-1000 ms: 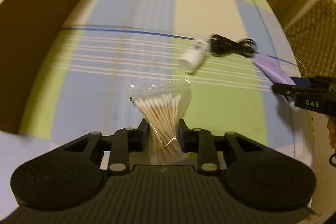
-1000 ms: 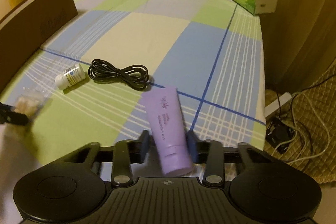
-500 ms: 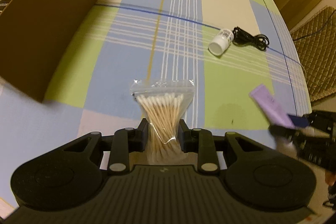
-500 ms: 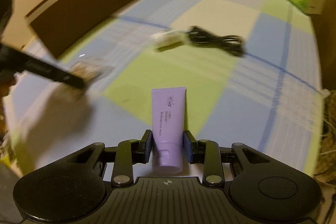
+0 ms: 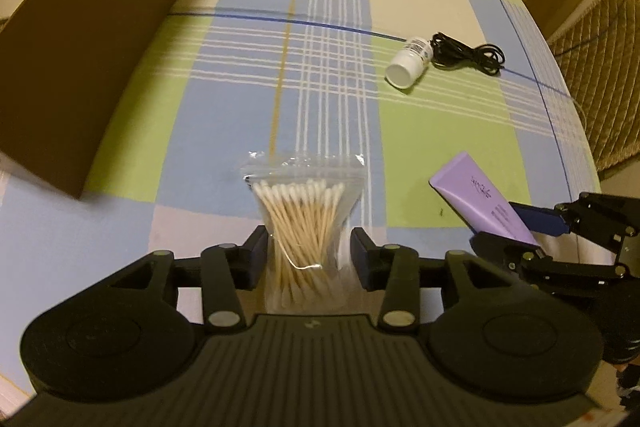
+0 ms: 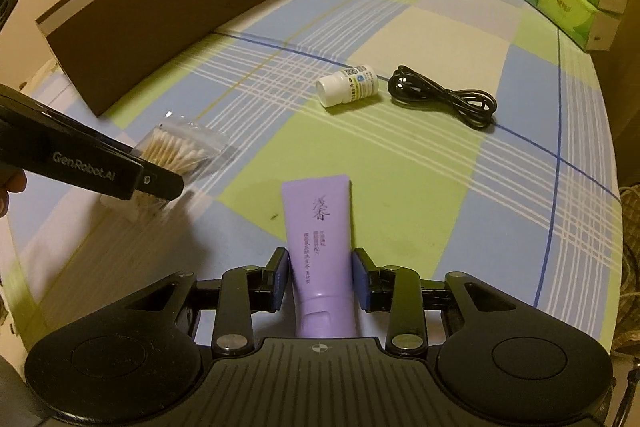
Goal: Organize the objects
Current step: 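Carry swab bag and purple tube into the cardboard box and lower them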
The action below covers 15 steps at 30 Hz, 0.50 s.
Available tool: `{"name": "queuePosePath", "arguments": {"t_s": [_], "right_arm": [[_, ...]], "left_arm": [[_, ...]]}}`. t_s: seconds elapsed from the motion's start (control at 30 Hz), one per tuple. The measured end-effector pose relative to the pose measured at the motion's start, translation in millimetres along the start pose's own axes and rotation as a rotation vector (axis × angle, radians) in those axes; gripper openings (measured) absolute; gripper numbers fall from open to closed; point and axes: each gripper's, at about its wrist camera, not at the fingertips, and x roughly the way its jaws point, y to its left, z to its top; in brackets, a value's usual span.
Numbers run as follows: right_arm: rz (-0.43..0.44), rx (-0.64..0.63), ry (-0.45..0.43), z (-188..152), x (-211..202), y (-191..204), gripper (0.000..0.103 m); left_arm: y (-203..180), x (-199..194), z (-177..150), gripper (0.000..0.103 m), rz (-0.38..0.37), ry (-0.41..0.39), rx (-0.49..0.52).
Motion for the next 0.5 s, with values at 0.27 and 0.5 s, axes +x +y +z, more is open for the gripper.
{"name": "queuePosePath", "arguments": {"t_s": [0.27,0.5], "right_arm": [[-0.005,0.023,0.012,-2.3,-0.7,13.0,0.031],[0.034,0.09,0.032,1.1,0.5,16.9,0.03]], "left_arm": [[7.3,-3.6,-4.0,0.022,-0.019,-0.001,0.024],[26.4,-13.6,-14.2,0.02,-0.051,0.002,0.016]]}}
